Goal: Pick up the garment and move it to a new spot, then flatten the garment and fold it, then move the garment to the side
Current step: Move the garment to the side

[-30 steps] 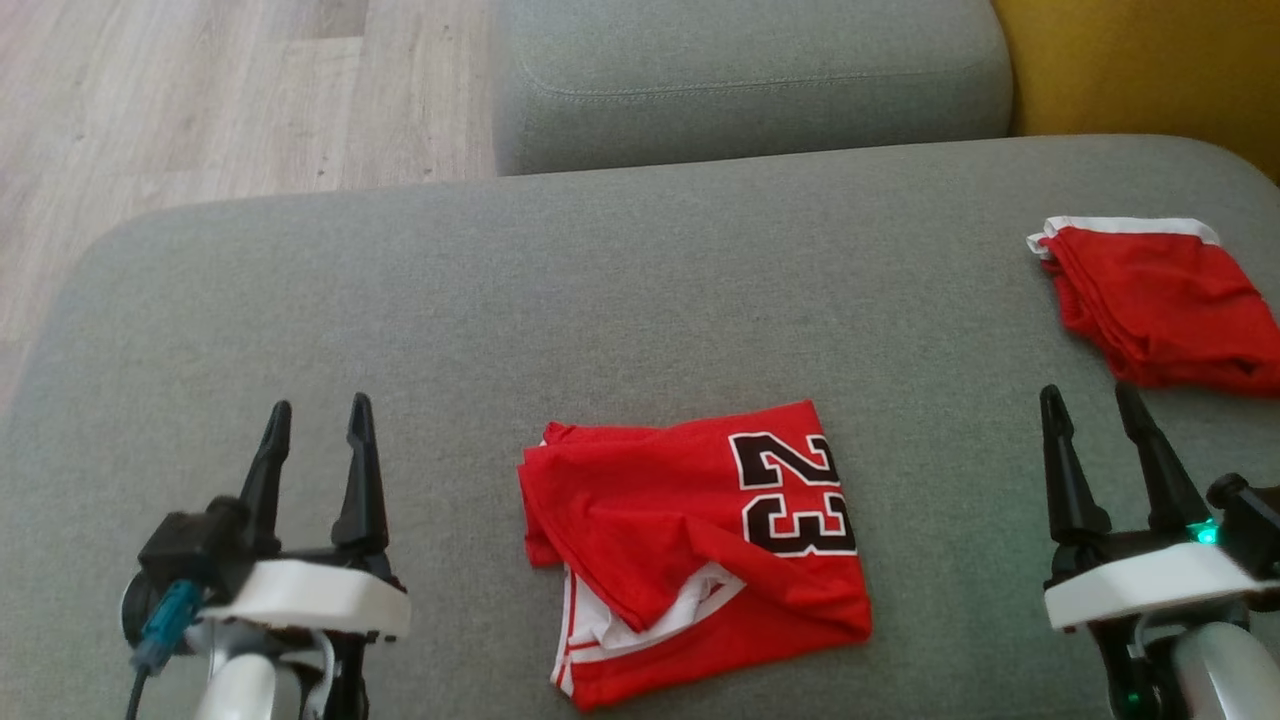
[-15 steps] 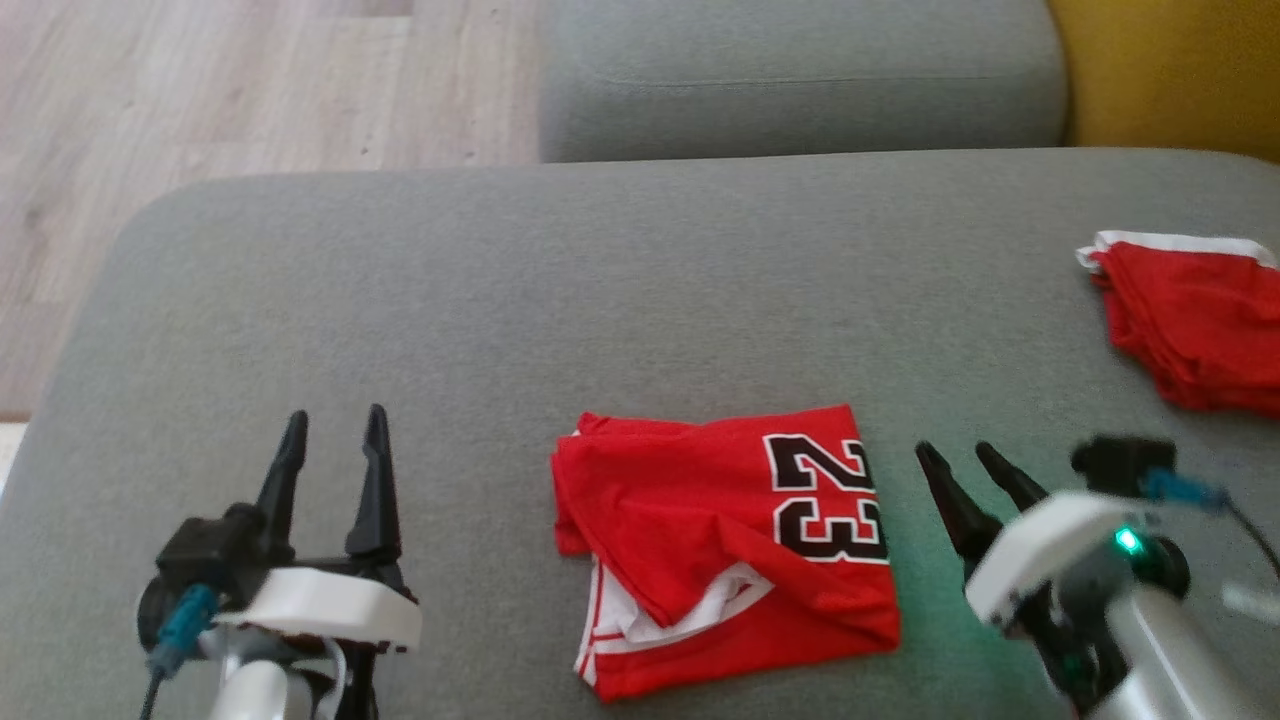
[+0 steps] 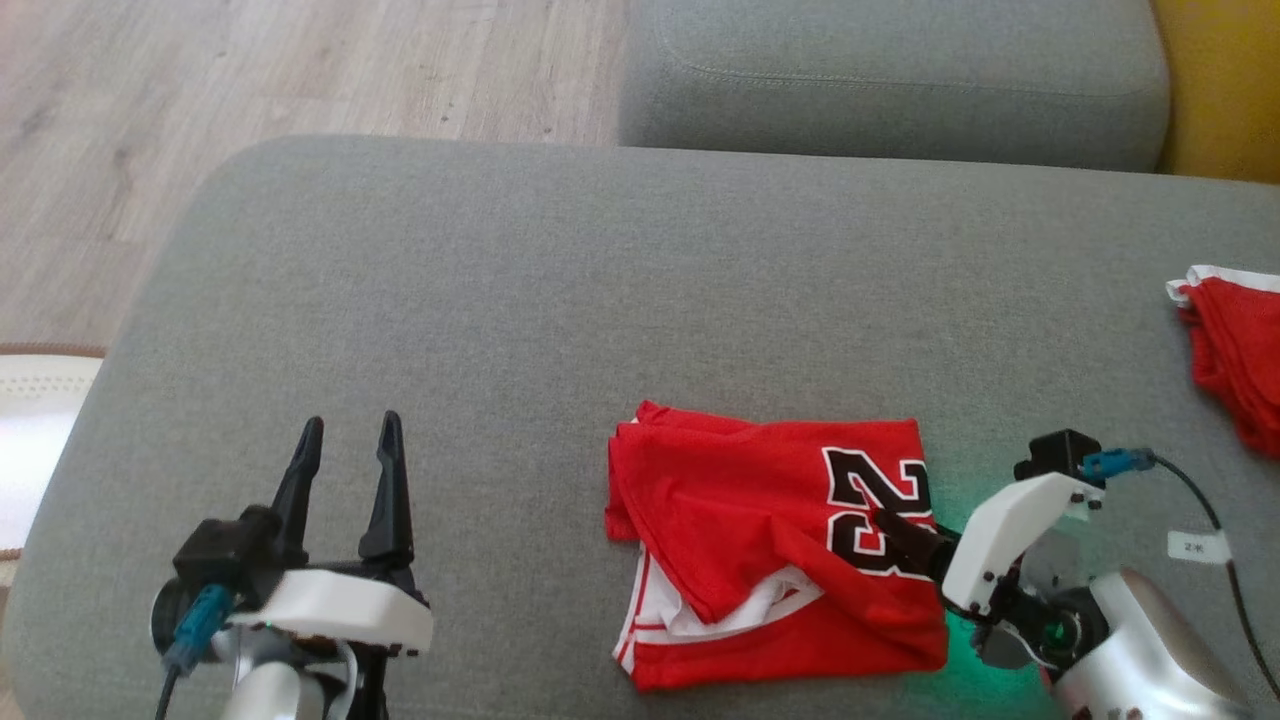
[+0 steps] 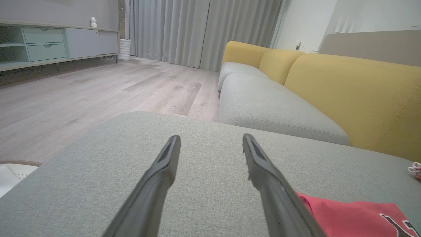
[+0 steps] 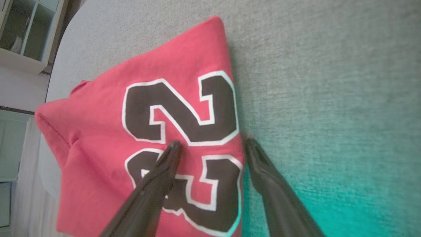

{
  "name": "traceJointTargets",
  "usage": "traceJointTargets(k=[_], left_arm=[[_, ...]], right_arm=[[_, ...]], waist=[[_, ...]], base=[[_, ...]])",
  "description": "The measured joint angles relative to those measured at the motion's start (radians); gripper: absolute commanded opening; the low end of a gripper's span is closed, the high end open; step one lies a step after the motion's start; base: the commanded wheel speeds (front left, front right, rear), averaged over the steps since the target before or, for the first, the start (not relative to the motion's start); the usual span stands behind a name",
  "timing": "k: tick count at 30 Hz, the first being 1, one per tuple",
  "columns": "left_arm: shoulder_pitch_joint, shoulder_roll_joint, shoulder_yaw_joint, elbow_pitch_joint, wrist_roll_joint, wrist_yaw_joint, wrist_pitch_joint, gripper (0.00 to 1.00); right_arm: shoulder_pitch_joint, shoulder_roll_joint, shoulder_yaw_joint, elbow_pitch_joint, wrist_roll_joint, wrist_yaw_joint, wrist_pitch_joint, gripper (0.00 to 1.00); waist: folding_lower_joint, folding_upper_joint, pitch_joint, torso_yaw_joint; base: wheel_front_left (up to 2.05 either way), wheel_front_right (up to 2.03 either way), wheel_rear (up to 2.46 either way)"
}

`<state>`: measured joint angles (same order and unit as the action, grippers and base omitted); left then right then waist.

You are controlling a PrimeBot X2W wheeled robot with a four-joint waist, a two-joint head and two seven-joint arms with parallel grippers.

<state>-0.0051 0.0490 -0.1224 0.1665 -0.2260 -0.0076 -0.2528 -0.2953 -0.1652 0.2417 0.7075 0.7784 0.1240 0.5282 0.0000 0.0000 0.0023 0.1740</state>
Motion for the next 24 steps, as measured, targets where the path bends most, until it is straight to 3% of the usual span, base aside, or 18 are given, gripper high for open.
traceJointTargets(k=[3, 5, 6, 14, 24], left_arm=[[0.000, 0.000, -0.001, 0.001, 0.000, 0.000, 0.000, 1.00], [0.000, 0.000, -0.002, 0.001, 0.000, 0.000, 0.000, 1.00], [0.000, 0.000, -0.001, 0.001, 0.000, 0.000, 0.000, 1.00], [0.000, 0.001, -0.016, -0.003, -0.006, -0.014, 0.000, 1.00], [-0.033, 0.000, -0.141, -0.022, -0.054, -0.049, 0.000, 1.00]], right_arm=[[-0.005, 0.000, 0.003, 0.001, 0.032, 0.000, 0.017, 1.00], [-0.005, -0.001, 0.012, -0.007, 0.036, 0.000, 0.011, 0.38], [-0.005, -0.002, 0.019, -0.008, 0.040, 0.000, -0.003, 0.00], [-0.031, -0.018, 0.089, -0.052, 0.025, 0.000, -0.125, 0.00], [-0.220, -0.165, 0.165, -0.165, 0.024, 0.000, -0.049, 0.00]], waist=[[0.0000, 0.0000, 0.005, 0.005], [0.0000, 0.0000, 0.005, 0.005], [0.0000, 0.0000, 0.006, 0.003], [0.0000, 0.0000, -0.006, -0.042], [0.0000, 0.0000, -0.014, -0.189]], base=[[0.00, 0.00, 0.00], [0.00, 0.00, 0.00], [0.00, 0.00, 0.00], [0.00, 0.00, 0.00], [0.00, 0.00, 0.00]])
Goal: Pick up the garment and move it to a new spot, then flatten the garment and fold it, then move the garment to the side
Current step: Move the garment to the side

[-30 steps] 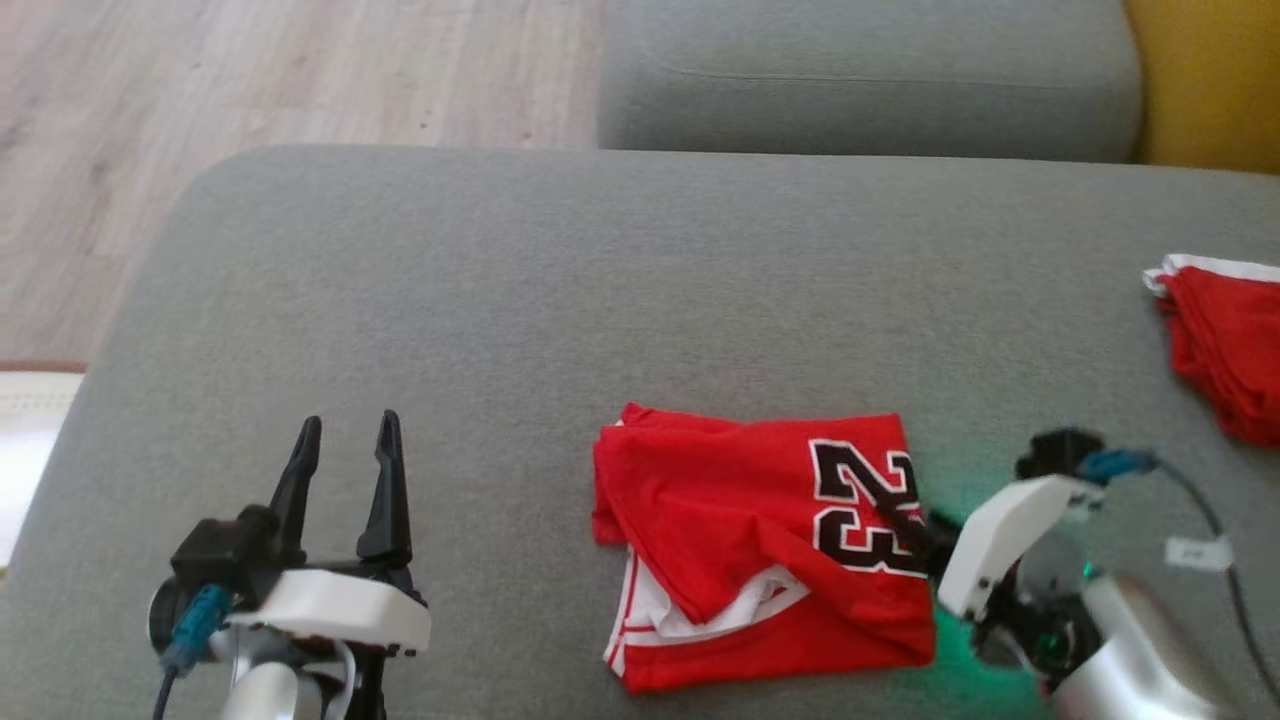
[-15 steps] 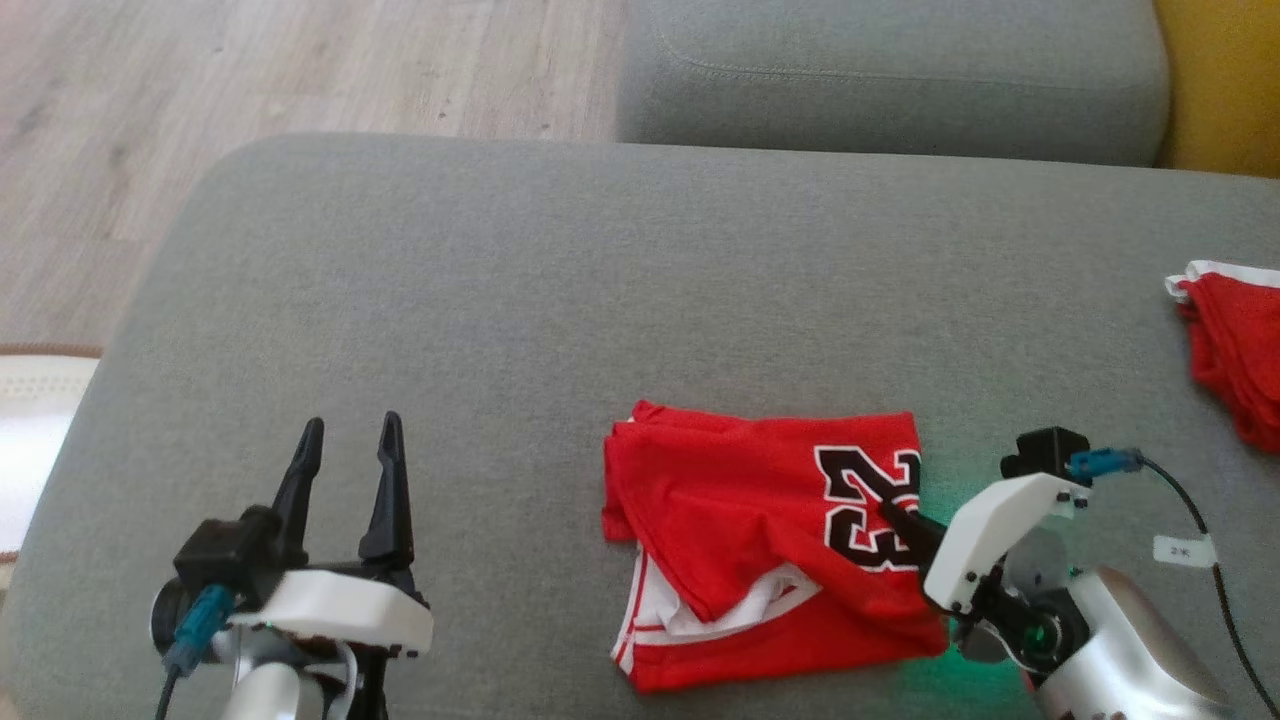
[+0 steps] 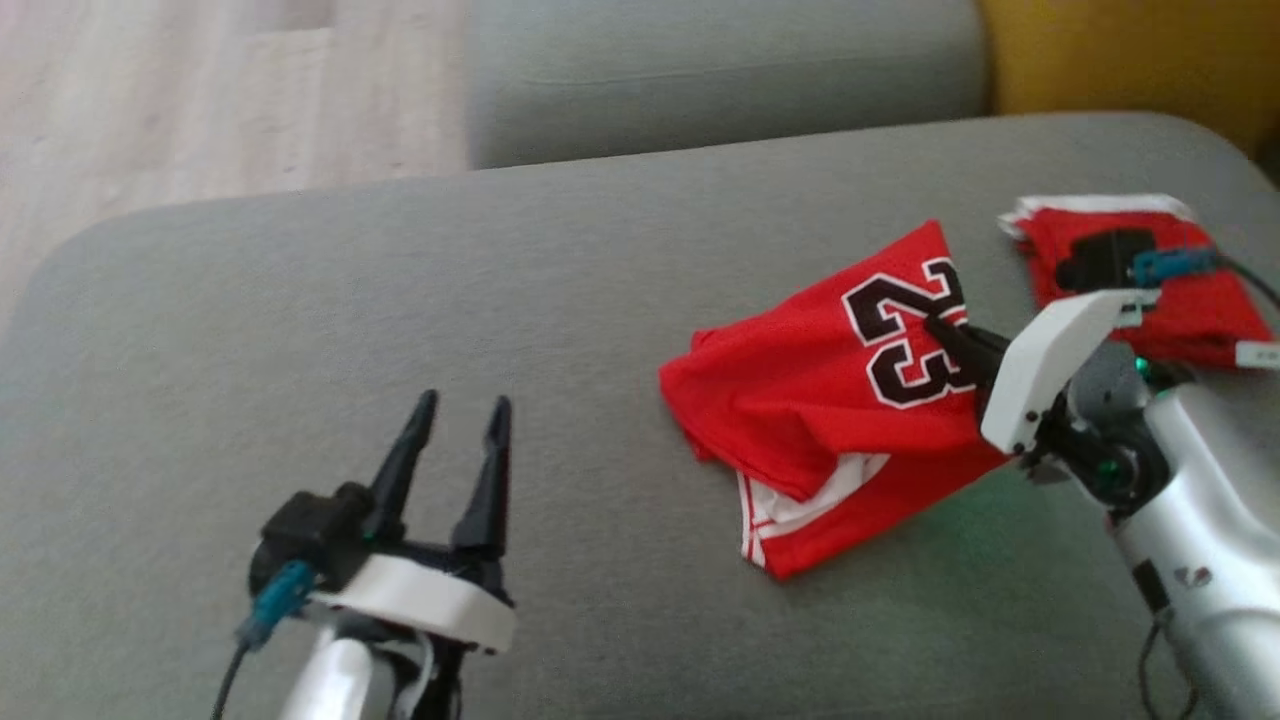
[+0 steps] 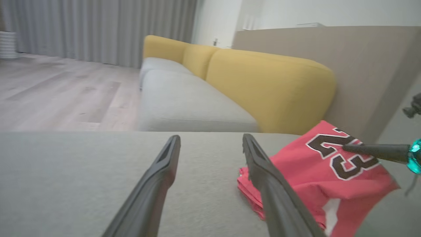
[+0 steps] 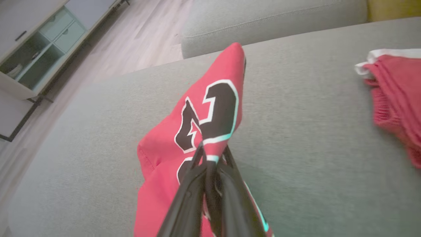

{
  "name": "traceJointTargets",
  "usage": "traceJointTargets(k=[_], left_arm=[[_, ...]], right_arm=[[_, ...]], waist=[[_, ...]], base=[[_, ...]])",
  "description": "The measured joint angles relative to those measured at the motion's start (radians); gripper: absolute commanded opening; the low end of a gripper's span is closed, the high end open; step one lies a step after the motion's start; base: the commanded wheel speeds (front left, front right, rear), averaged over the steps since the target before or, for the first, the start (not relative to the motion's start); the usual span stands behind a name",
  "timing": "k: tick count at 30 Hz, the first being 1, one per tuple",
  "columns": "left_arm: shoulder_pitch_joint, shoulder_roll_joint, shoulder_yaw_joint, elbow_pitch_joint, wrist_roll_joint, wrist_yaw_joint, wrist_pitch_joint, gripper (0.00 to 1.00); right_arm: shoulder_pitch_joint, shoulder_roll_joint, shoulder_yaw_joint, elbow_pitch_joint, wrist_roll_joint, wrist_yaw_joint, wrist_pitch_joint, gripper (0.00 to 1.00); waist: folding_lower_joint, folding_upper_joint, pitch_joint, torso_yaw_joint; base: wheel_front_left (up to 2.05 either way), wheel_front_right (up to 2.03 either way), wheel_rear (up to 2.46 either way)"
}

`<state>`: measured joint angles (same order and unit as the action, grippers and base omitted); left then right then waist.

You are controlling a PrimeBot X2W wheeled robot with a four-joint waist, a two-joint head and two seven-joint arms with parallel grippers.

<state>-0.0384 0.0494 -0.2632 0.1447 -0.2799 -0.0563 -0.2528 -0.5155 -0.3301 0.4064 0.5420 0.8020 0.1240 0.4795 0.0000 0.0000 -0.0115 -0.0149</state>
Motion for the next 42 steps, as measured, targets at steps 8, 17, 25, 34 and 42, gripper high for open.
traceJointTargets(k=[8, 17, 25, 34, 42], left_arm=[[-0.050, 0.000, -0.096, 0.004, -0.040, 0.001, -0.001, 1.00], [-0.123, -0.001, -0.126, 0.007, -0.030, 0.009, -0.001, 1.00], [-0.227, -0.002, -0.139, 0.025, 0.033, 0.009, -0.001, 1.00], [-0.314, -0.002, -0.136, 0.048, 0.080, 0.009, -0.001, 1.00], [-0.342, 0.000, -0.113, 0.049, 0.093, 0.012, -0.001, 1.00]], right_arm=[[-0.069, -0.075, 0.047, -0.049, -0.003, 0.000, 0.051, 0.00], [-0.181, -0.108, 0.109, -0.071, -0.002, 0.000, -0.027, 0.00], [-0.427, -0.206, 0.155, 0.013, 0.018, 0.000, -0.119, 0.00], [-0.570, -0.359, 0.226, 0.183, 0.022, 0.000, -0.119, 0.00], [-0.649, -0.408, 0.273, 0.369, -0.085, 0.000, -0.171, 0.08]], waist=[[0.0000, 0.0000, 0.020, -0.143], [0.0000, 0.0000, 0.115, -0.217], [0.0001, 0.0000, 0.253, -0.207], [0.0003, 0.0000, 0.433, -0.180], [0.0003, 0.0000, 0.526, -0.169]], base=[[0.00, 0.00, 0.00], [0.00, 0.00, 0.00], [0.00, 0.00, 0.00], [0.00, 0.00, 0.00], [0.00, 0.00, 0.00]])
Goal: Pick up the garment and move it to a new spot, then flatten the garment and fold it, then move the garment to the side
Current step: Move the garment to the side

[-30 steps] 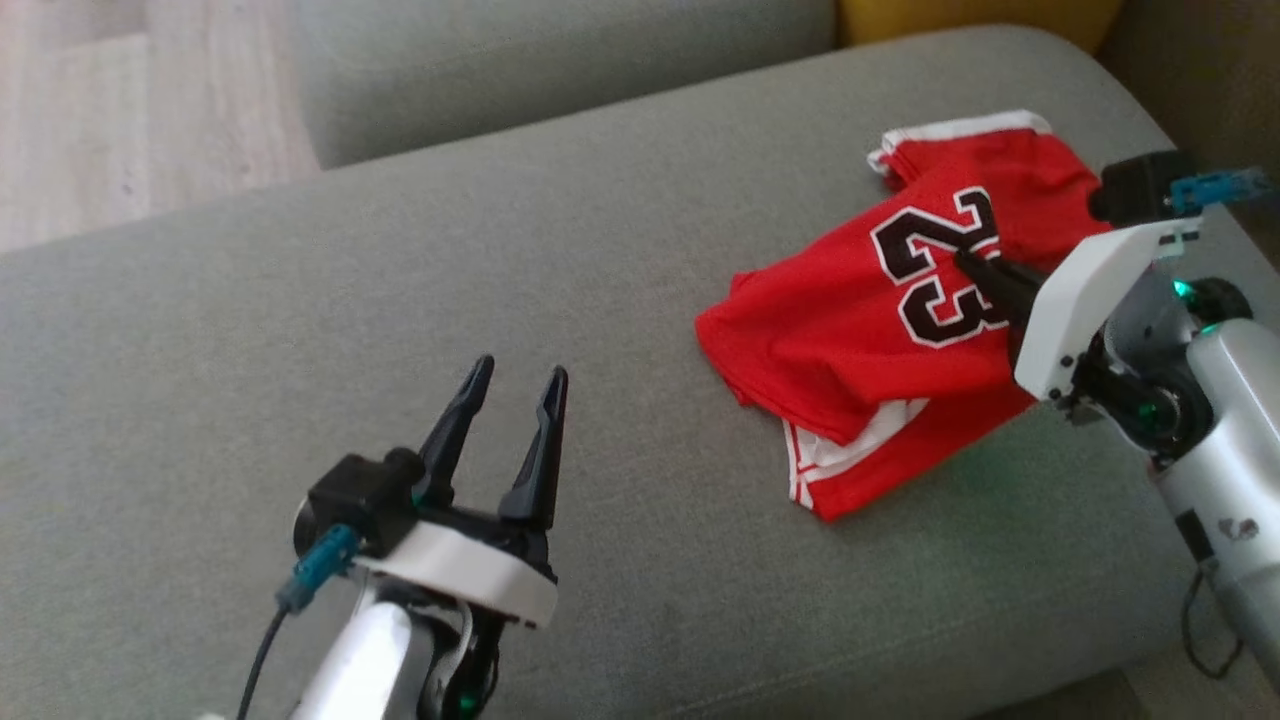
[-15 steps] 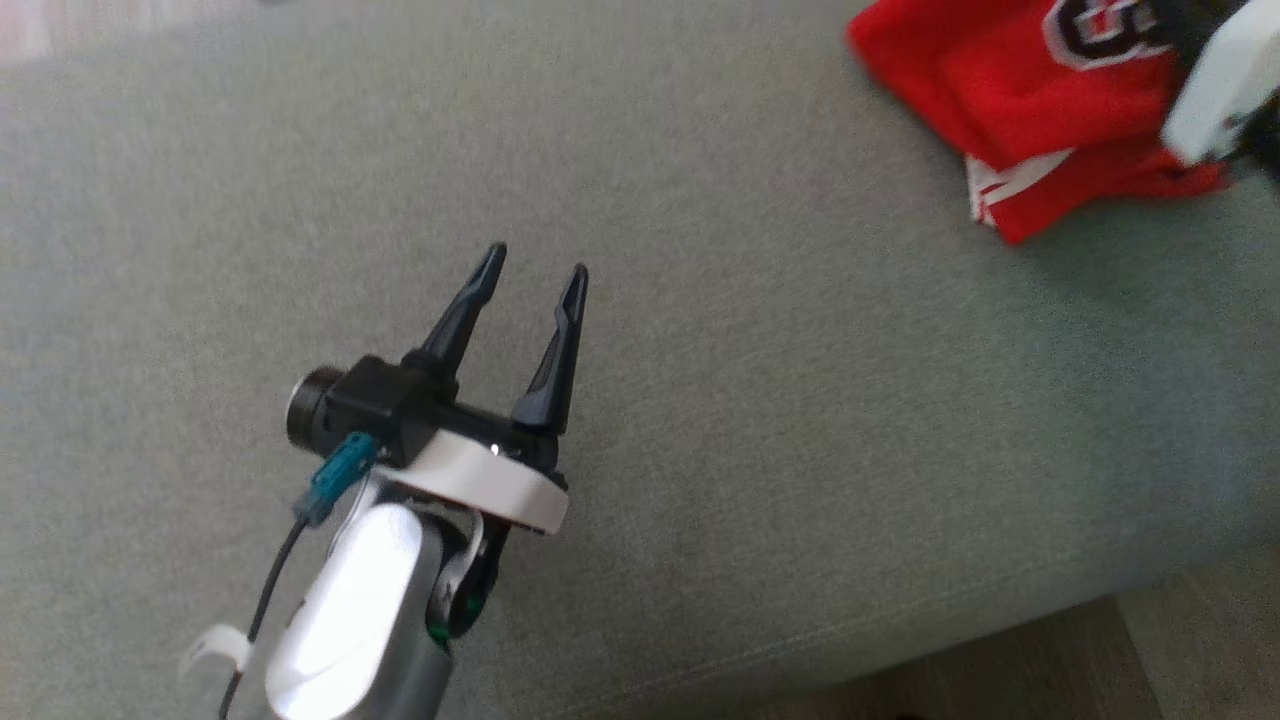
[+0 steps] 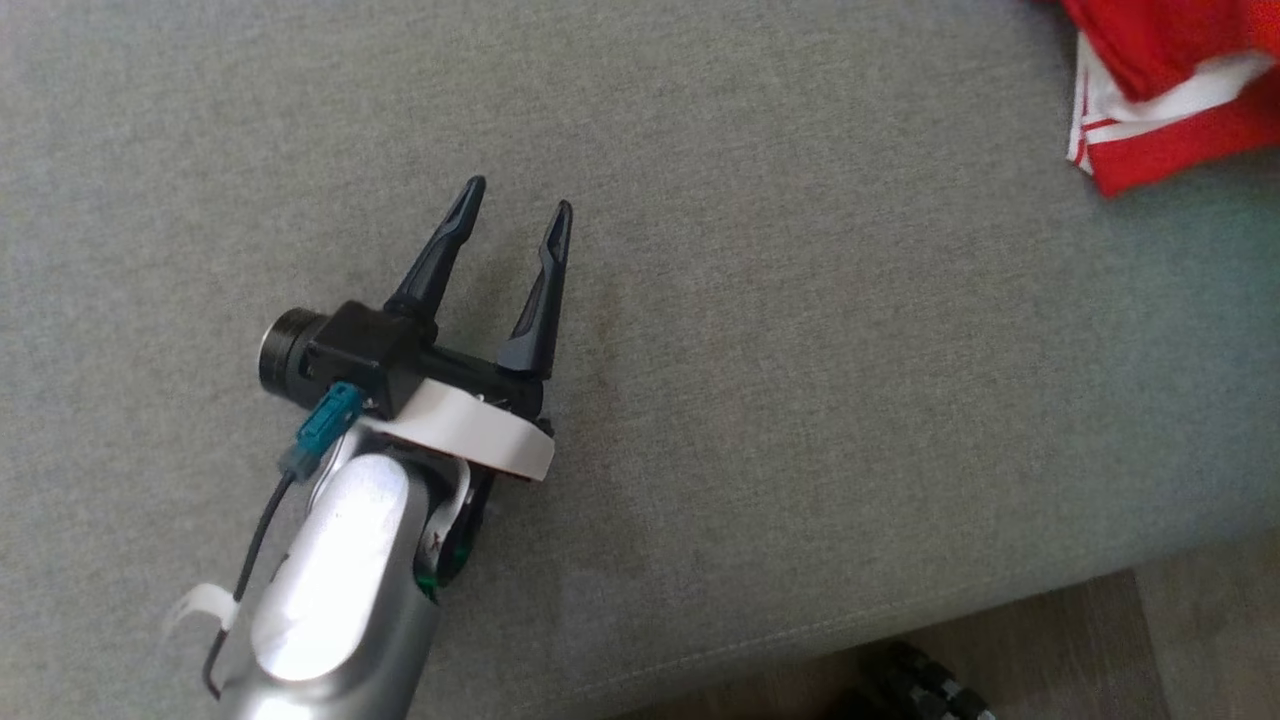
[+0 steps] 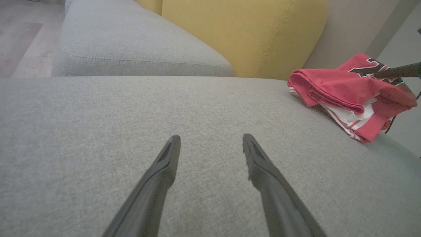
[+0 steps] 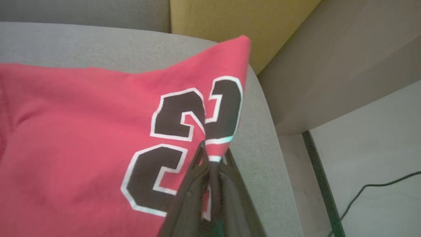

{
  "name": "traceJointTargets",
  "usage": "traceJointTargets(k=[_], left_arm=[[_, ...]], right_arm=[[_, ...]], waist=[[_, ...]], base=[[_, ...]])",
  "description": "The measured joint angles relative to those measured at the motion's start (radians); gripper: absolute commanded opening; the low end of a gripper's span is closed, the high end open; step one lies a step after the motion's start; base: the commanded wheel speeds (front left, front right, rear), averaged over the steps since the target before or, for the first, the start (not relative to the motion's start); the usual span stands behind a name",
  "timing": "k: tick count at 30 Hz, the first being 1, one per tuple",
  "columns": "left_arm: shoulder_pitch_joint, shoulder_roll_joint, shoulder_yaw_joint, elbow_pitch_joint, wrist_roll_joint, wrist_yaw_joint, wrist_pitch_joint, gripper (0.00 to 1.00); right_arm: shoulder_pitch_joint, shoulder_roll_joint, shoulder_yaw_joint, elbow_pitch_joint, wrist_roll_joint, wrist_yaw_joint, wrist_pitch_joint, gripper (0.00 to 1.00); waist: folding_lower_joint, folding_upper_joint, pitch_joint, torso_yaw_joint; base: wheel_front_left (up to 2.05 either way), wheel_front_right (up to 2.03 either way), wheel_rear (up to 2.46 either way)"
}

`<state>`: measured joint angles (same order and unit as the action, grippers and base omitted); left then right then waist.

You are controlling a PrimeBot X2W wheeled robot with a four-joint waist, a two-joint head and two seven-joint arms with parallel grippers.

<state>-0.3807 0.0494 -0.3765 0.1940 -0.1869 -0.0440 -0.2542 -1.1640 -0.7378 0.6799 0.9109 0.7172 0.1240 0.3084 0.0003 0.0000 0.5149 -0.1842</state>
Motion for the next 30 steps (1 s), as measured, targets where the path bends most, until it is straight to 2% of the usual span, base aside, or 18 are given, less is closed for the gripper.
traceJointTargets(k=[1, 2, 3, 8, 13, 21, 25, 30], left_arm=[[-0.001, 0.000, 0.001, 0.001, 0.000, 0.000, 0.000, 1.00], [-0.002, 0.000, 0.001, 0.001, 0.000, 0.000, 0.000, 1.00], [-0.004, 0.000, 0.001, 0.002, 0.000, 0.000, 0.000, 1.00], [-0.016, 0.000, 0.003, 0.001, -0.001, 0.000, 0.000, 1.00], [-0.005, -0.001, 0.029, -0.006, -0.023, 0.000, -0.002, 1.00], [0.097, -0.003, 0.104, -0.033, -0.062, 0.006, -0.002, 1.00], [0.151, -0.003, 0.172, -0.039, -0.074, 0.010, -0.002, 1.00], [0.232, -0.002, 0.246, -0.038, -0.087, 0.017, -0.002, 1.00]], right_arm=[[-0.010, 0.008, -0.001, 0.027, -0.012, 0.000, -0.016, 0.20], [-0.021, 0.018, 0.001, 0.056, -0.027, 0.000, -0.034, 0.47], [-0.028, 0.028, 0.009, 0.076, -0.056, 0.000, -0.051, 1.00], [-0.038, 0.083, 0.029, 0.133, -0.119, 0.000, -0.116, 1.00], [-0.041, 0.122, 0.056, 0.133, -0.165, 0.000, -0.199, 1.00], [-0.023, 0.137, 0.037, 0.006, -0.128, 0.000, -0.364, 1.00], [0.071, 0.154, -0.019, -0.091, -0.081, 0.000, -0.452, 1.00], [0.300, 0.168, -0.116, -0.191, -0.067, 0.000, -0.518, 1.00]], waist=[[0.0000, 0.0000, 0.004, 0.000], [0.0000, 0.0000, 0.007, 0.001], [-0.0001, 0.0000, 0.008, 0.002], [-0.0002, 0.0000, -0.009, 0.009], [-0.0002, 0.0000, -0.062, 0.015], [-0.0003, 0.0000, -0.220, 0.027], [-0.0004, 0.0001, -0.319, 0.039], [-0.0004, 0.0001, -0.440, 0.062]], base=[[0.00, 0.00, 0.00], [0.00, 0.00, 0.00], [0.00, 0.00, 0.00], [0.00, 0.00, 0.00], [0.00, 0.00, 0.00], [0.00, 0.00, 0.00], [0.00, 0.00, 0.00], [0.00, 0.00, 0.00]])
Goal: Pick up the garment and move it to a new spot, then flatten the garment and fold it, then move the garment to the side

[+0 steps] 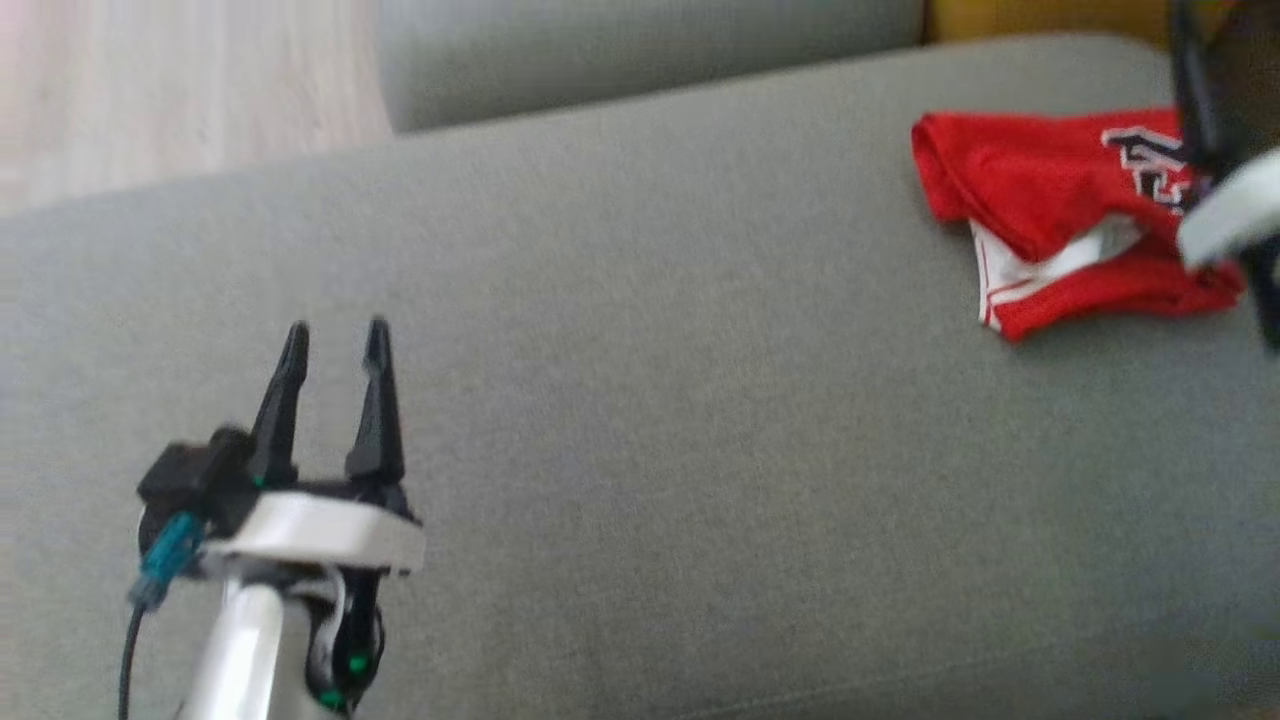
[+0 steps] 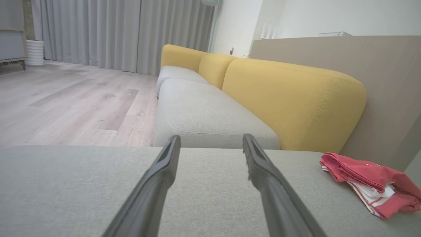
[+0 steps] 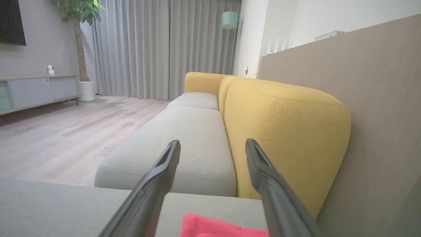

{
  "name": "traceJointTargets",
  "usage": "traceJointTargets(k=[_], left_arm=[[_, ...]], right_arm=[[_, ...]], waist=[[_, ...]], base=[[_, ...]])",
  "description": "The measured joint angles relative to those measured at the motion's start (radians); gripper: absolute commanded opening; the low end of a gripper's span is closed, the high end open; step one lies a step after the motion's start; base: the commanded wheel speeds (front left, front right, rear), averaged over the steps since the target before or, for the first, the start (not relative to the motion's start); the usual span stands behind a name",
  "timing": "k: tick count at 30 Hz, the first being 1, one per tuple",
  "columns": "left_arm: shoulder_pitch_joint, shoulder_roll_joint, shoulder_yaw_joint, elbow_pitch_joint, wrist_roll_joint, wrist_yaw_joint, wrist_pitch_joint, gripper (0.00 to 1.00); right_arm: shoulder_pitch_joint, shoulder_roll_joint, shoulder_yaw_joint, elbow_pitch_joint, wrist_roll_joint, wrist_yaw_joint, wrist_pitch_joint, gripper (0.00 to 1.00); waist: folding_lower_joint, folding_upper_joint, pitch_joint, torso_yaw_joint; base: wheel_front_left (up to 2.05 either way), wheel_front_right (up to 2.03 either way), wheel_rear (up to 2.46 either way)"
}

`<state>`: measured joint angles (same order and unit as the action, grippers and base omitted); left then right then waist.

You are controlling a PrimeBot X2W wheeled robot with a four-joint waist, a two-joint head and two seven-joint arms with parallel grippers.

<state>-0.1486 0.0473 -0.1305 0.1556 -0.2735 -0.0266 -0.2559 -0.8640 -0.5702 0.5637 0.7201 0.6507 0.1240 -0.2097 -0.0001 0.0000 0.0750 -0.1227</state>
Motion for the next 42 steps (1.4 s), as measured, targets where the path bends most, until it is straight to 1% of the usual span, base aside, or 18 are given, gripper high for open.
traceJointTargets(k=[4, 6, 9, 13, 16, 19, 24, 35, 42], left_arm=[[0.060, 0.000, 0.023, 0.000, -0.004, 0.001, 0.000, 1.00], [0.072, -0.001, 0.028, 0.003, -0.003, 0.004, 0.000, 1.00], [0.090, 0.000, 0.050, 0.006, 0.015, 0.017, 0.000, 1.00], [0.123, 0.000, 0.052, 0.009, 0.055, 0.023, 0.000, 1.00], [0.131, 0.000, 0.048, 0.012, 0.083, 0.022, 0.000, 1.00], [0.132, 0.000, 0.047, 0.016, 0.096, 0.017, 0.000, 1.00], [0.133, -0.001, 0.045, 0.038, 0.096, 0.009, 0.000, 1.00], [0.133, -0.001, 0.046, 0.055, 0.111, 0.009, 0.000, 1.00], [0.133, -0.001, 0.046, 0.080, 0.111, 0.000, 0.000, 1.00]], right_arm=[[0.211, 0.025, -0.130, -0.108, -0.020, 0.000, -0.028, 1.00], [0.320, 0.045, -0.209, -0.163, -0.062, 0.000, -0.034, 1.00], [0.484, 0.103, -0.320, -0.261, -0.135, 0.000, -0.039, 1.00], [0.673, 0.202, -0.428, -0.386, -0.246, 0.000, -0.041, 1.00], [0.766, 0.260, -0.494, -0.456, -0.318, 0.000, -0.041, 1.00], [0.818, 0.310, -0.548, -0.503, -0.353, 0.000, -0.041, 1.00], [0.857, 0.338, -0.563, -0.515, -0.365, 0.000, -0.041, 1.00], [0.855, 0.339, -0.525, -0.495, -0.350, 0.000, -0.041, 1.00], [0.853, 0.339, -0.508, -0.476, -0.331, 0.000, -0.041, 1.00]], waist=[[0.0000, 0.0000, -0.075, 0.027], [0.0000, 0.0000, -0.099, 0.045], [0.0000, 0.0000, -0.123, 0.071], [0.0000, 0.0000, -0.139, 0.097], [0.0000, 0.0000, -0.142, 0.111], [0.0000, 0.0000, -0.145, 0.122], [0.0000, 0.0000, -0.146, 0.131], [0.0000, 0.0000, -0.143, 0.137], [0.0000, 0.0000, -0.143, 0.142]], base=[[0.00, 0.00, 0.00], [0.00, 0.00, 0.00], [0.00, 0.00, 0.00], [0.00, 0.00, 0.00], [0.00, 0.00, 0.00], [0.00, 0.00, 0.00], [0.00, 0.00, 0.00], [0.00, 0.00, 0.00], [0.00, 0.00, 0.00]])
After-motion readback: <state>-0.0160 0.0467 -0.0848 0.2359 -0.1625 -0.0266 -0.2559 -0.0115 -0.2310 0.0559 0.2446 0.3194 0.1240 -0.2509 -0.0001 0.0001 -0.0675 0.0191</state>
